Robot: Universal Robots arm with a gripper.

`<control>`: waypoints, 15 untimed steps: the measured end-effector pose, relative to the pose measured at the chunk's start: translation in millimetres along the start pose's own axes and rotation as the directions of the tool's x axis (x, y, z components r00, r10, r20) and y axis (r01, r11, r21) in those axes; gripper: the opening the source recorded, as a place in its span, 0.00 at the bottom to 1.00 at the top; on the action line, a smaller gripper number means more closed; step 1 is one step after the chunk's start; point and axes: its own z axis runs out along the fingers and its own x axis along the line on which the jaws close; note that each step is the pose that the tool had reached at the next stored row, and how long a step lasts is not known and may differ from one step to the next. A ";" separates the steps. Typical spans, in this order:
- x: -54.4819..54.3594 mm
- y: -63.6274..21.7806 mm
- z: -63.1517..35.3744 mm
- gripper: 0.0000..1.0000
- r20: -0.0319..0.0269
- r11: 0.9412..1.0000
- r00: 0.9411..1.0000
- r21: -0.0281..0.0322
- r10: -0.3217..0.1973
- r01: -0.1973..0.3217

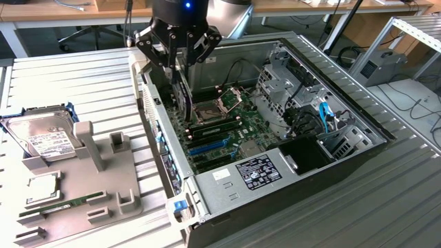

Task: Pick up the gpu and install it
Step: 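Pick up the gpu and move the gpu toward the slot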

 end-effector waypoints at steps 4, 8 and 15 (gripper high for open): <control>-0.6 0.0 0.6 0.26 0.000 1.000 1.000 0.000 0.000 0.000; -1.2 0.0 1.2 0.26 0.000 1.000 1.000 0.000 0.000 0.000; -2.3 0.0 2.3 0.26 0.000 1.000 1.000 0.000 0.000 0.000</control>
